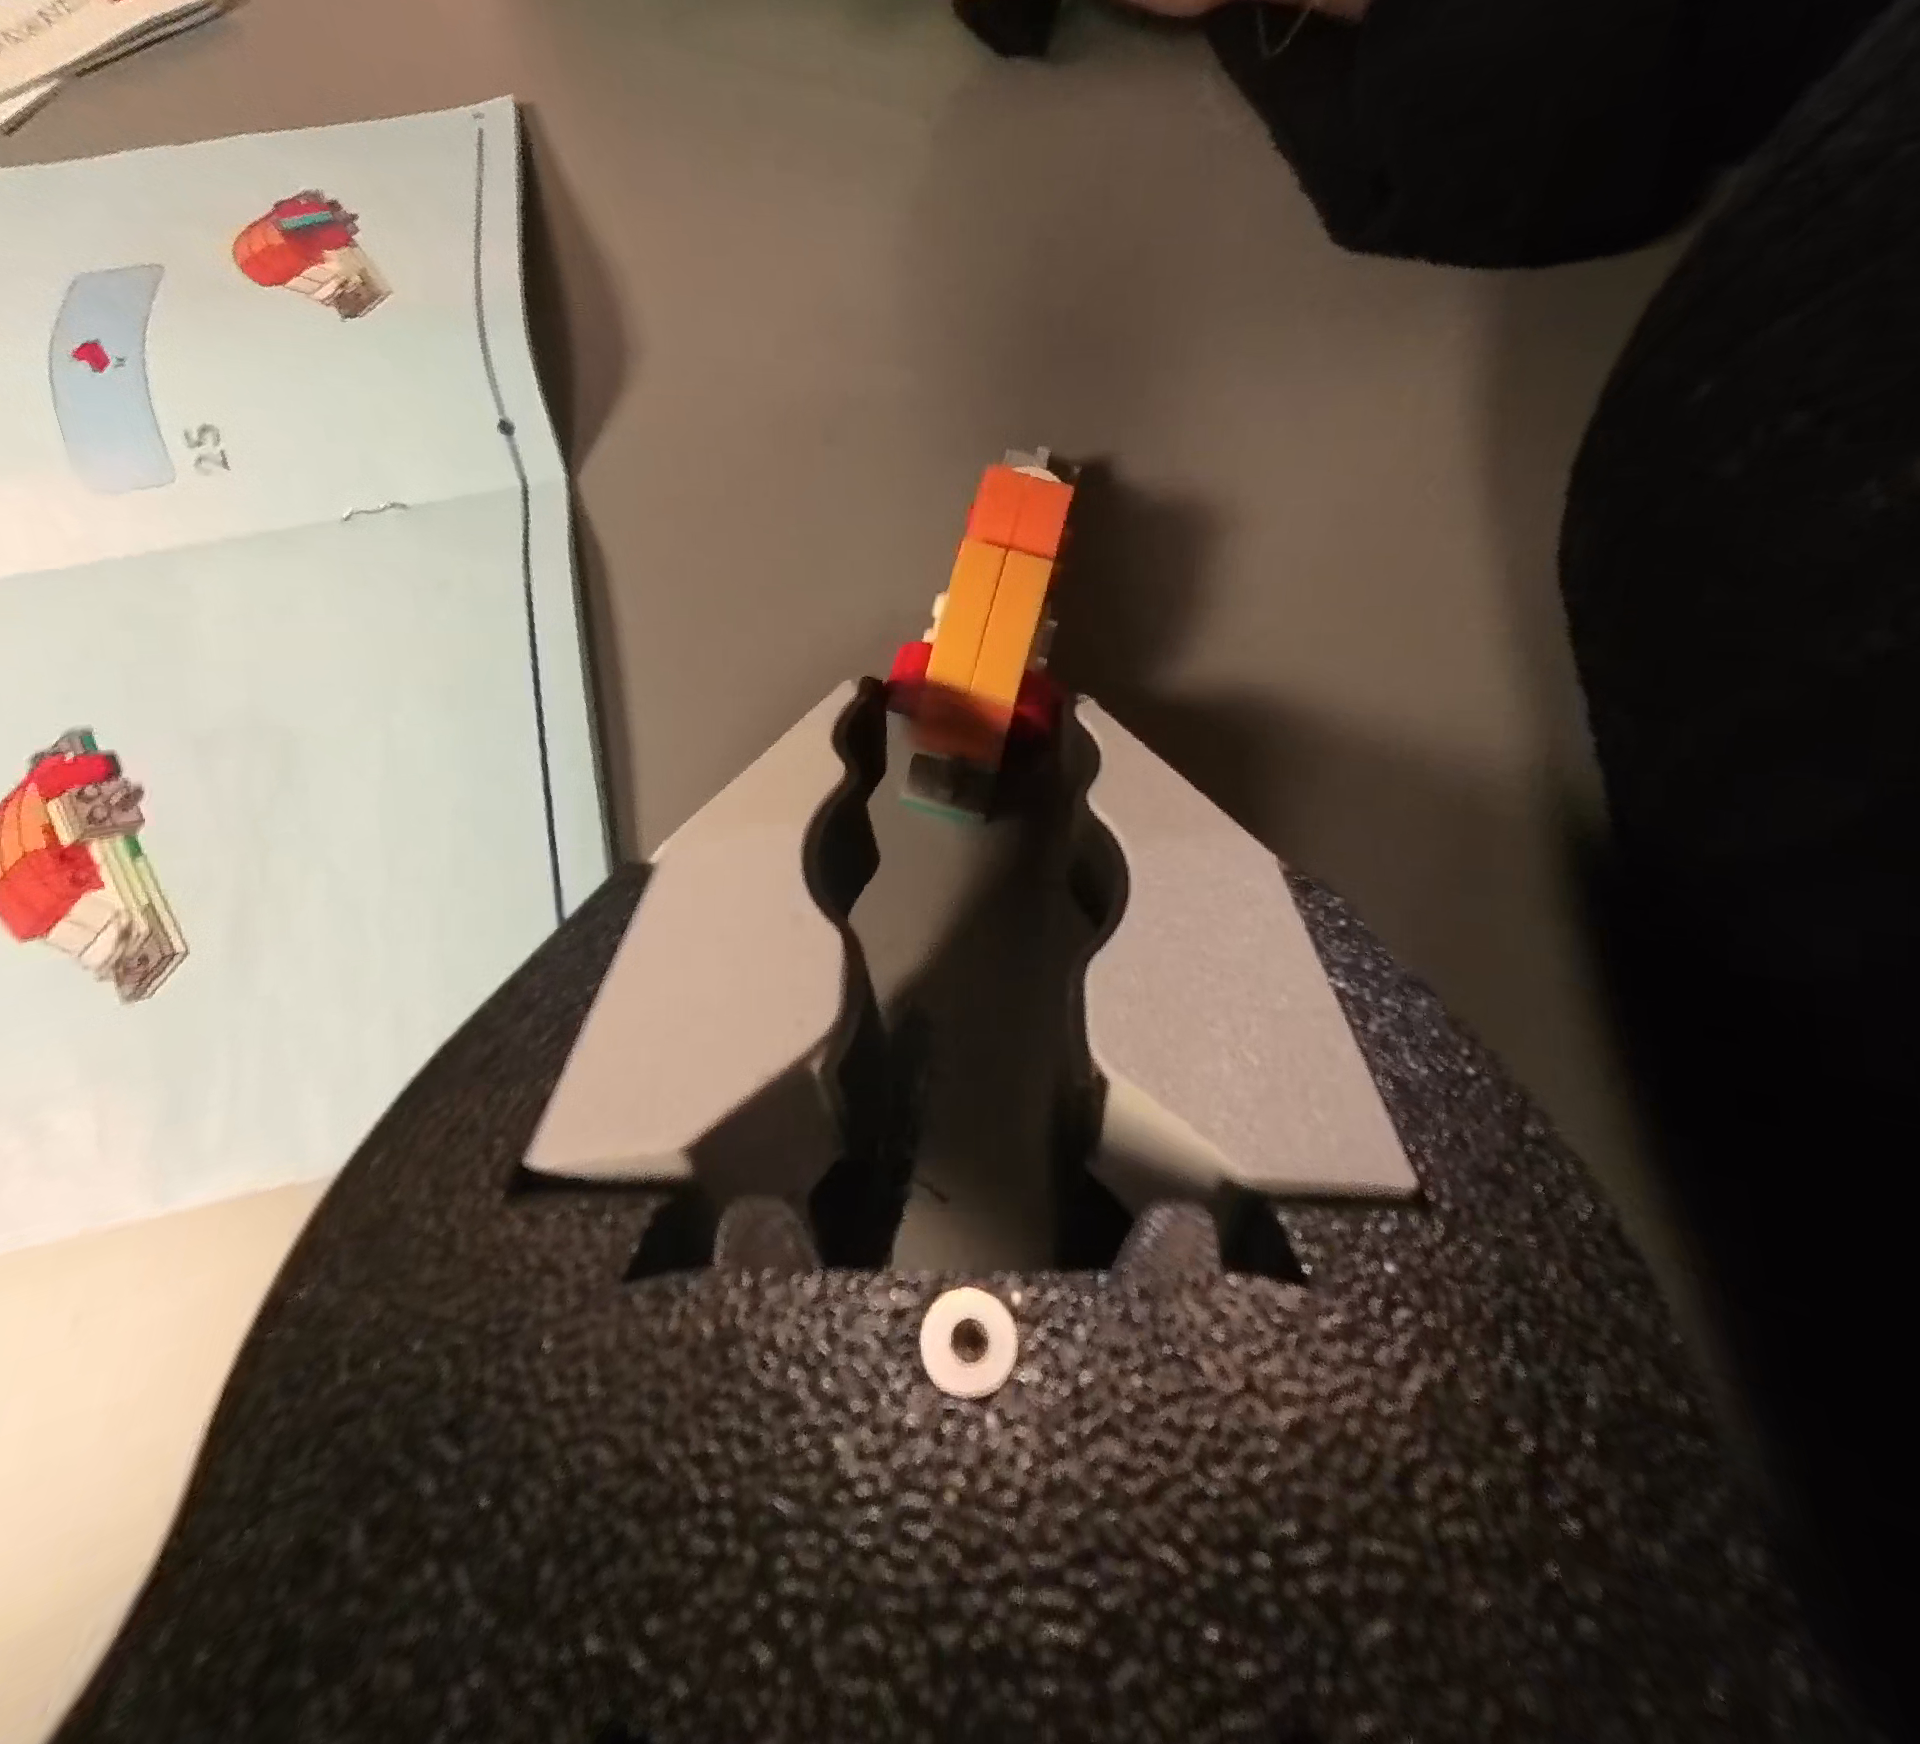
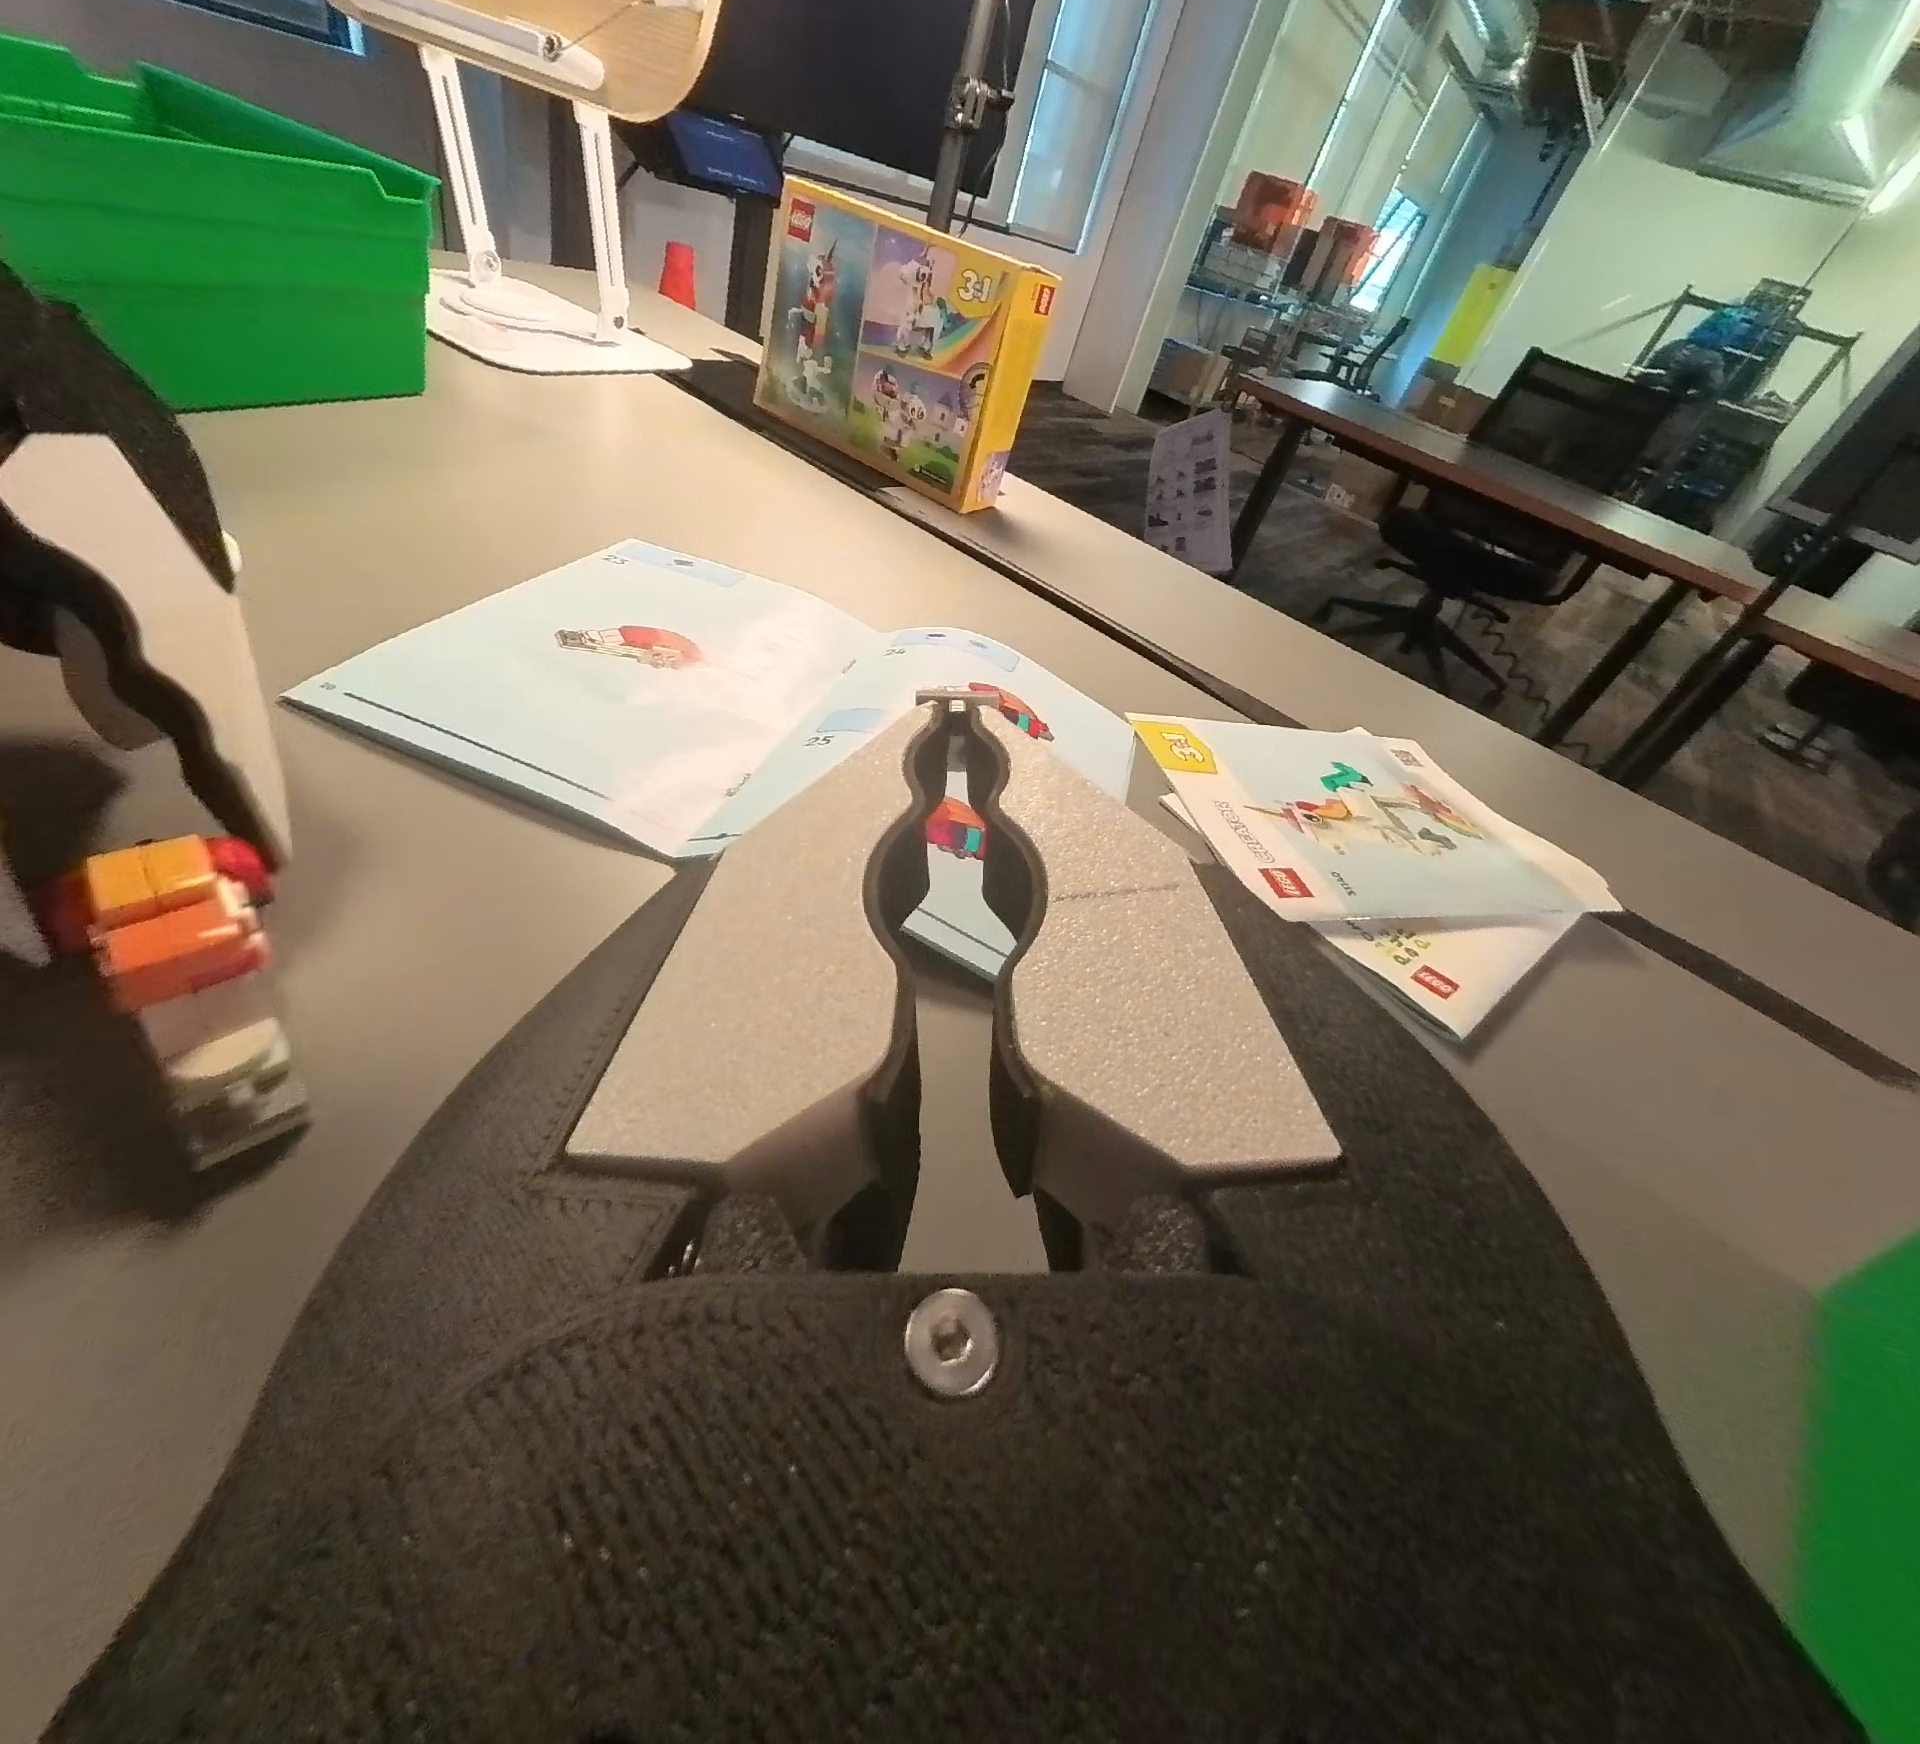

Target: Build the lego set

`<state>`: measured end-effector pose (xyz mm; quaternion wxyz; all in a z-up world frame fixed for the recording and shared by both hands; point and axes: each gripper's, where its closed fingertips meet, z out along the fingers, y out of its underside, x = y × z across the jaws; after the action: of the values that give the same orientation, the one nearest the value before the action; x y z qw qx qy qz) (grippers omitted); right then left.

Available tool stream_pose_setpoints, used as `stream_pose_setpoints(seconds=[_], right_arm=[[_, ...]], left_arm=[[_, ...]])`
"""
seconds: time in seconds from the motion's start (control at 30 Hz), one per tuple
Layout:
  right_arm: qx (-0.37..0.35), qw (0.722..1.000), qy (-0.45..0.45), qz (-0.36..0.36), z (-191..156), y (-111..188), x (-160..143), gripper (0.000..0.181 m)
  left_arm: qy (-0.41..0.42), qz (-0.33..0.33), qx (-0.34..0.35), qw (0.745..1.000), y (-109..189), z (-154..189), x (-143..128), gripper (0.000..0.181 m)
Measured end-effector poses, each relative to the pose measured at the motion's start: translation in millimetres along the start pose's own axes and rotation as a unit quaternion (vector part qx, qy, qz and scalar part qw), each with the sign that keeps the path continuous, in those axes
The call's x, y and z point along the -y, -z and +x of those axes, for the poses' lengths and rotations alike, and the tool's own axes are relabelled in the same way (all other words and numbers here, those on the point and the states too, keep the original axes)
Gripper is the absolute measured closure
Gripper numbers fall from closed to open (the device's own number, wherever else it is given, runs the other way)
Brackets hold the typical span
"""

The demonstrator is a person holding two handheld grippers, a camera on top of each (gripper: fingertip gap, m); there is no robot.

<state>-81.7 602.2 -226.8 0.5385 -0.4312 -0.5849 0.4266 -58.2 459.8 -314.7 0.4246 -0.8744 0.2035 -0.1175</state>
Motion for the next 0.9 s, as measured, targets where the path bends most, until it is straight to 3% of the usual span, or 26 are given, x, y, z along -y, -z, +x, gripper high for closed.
stream_pose_setpoints(seconds=[0.13,0.37,0.63,0.8,0.9], right_arm=[[0.006,1.000,-0.012,0.000,-1.2,1.8,0.2,0.180],[0.022,1.000,-0.017,0.004,-10.7,4.3,6.1,0.181],[0.071,0.997,-0.035,0.009,-42.0,-11.0,20.6,0.181],[0.141,0.985,-0.103,-0.002,-79.6,-30.5,32.4,0.180],[0.182,0.974,-0.131,-0.021,-105.6,-42.2,34.0,0.180]], left_arm=[[0.113,0.014,0.017,0.993,9.4,-6.1,-0.5,0.151],[0.296,0.088,0.030,0.951,34.0,0.4,1.6,0.151],[0.431,0.227,0.127,0.864,73.9,-36.2,-4.3,0.151],[0.563,0.323,0.095,0.755,88.3,-56.7,-13.8,0.150],[0.578,0.322,0.097,0.744,84.7,-56.4,-21.7,0.150]])
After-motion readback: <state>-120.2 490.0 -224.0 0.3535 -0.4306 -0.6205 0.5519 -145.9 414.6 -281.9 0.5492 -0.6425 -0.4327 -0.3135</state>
